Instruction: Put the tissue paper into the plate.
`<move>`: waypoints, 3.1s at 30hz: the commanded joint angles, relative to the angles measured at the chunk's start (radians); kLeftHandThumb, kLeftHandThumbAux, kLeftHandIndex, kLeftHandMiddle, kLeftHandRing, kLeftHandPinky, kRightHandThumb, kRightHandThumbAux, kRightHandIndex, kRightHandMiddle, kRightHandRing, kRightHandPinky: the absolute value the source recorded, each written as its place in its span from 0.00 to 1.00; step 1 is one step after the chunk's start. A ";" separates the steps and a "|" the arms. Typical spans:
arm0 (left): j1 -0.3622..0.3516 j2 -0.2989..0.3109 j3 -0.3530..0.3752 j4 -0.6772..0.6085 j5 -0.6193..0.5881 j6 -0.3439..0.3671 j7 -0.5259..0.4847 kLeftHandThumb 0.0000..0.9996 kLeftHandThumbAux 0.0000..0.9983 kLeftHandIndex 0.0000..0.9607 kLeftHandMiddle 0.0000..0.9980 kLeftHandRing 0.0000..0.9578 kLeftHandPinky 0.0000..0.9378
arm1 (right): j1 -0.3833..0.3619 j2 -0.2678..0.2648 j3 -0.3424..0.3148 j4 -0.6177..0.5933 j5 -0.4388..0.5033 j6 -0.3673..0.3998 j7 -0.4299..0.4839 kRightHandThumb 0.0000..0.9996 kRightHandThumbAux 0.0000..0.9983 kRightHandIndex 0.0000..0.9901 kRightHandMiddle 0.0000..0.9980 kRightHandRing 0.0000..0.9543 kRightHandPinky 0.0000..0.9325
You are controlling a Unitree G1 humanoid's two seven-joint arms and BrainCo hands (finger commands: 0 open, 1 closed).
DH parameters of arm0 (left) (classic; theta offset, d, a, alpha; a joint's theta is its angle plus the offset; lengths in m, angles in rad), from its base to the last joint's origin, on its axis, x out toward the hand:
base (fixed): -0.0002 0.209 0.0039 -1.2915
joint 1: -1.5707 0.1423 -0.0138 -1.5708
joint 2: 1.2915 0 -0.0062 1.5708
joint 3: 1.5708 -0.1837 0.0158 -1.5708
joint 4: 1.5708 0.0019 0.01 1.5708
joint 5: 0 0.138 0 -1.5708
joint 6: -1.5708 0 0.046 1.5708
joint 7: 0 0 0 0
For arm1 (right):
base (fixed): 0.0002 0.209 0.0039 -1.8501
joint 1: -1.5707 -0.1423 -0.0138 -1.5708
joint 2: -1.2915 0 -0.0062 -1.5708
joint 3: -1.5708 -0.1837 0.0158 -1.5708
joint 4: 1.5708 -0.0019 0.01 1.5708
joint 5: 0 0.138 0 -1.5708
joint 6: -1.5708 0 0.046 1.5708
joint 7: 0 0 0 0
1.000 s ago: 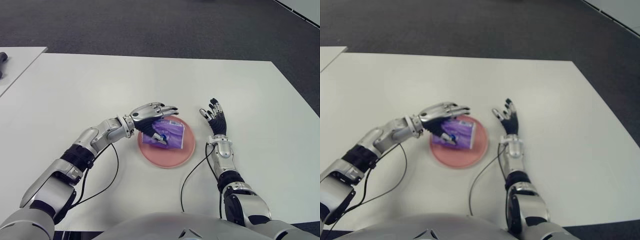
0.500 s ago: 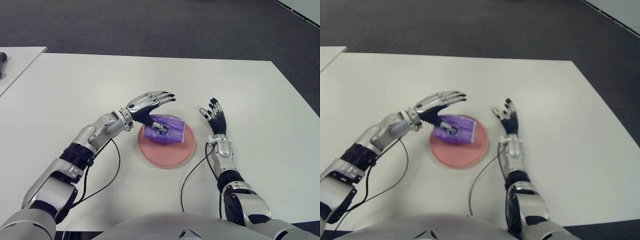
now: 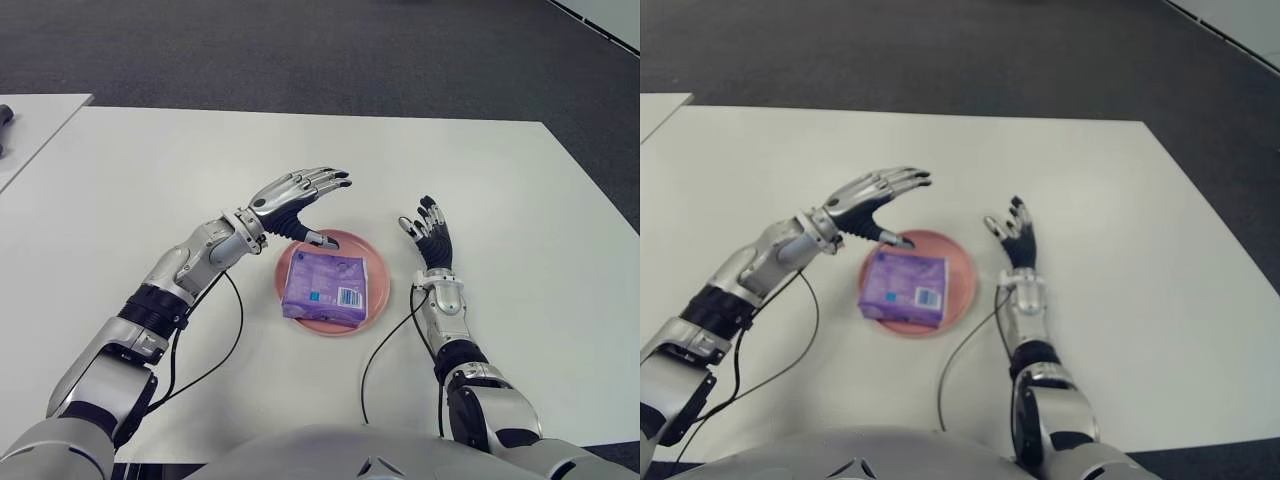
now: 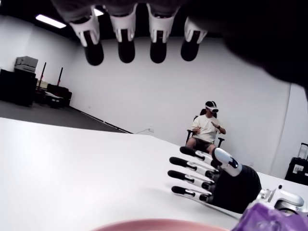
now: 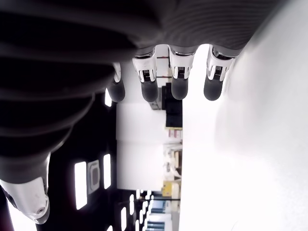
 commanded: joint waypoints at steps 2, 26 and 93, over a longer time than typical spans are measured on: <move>0.017 -0.002 0.016 -0.016 -0.010 0.017 -0.006 0.06 0.28 0.00 0.00 0.00 0.00 | 0.080 0.025 0.001 0.067 -0.001 0.049 -0.001 0.12 0.61 0.02 0.05 0.04 0.08; 0.029 -0.016 0.060 -0.010 -0.088 0.010 -0.008 0.02 0.35 0.00 0.00 0.00 0.00 | 0.084 0.022 0.000 0.063 0.001 0.048 0.002 0.12 0.61 0.02 0.05 0.04 0.08; 0.244 -0.470 0.440 0.325 -0.611 0.285 0.152 0.00 0.51 0.00 0.00 0.00 0.00 | 0.085 0.019 -0.001 0.056 0.003 0.050 0.005 0.12 0.61 0.02 0.05 0.04 0.08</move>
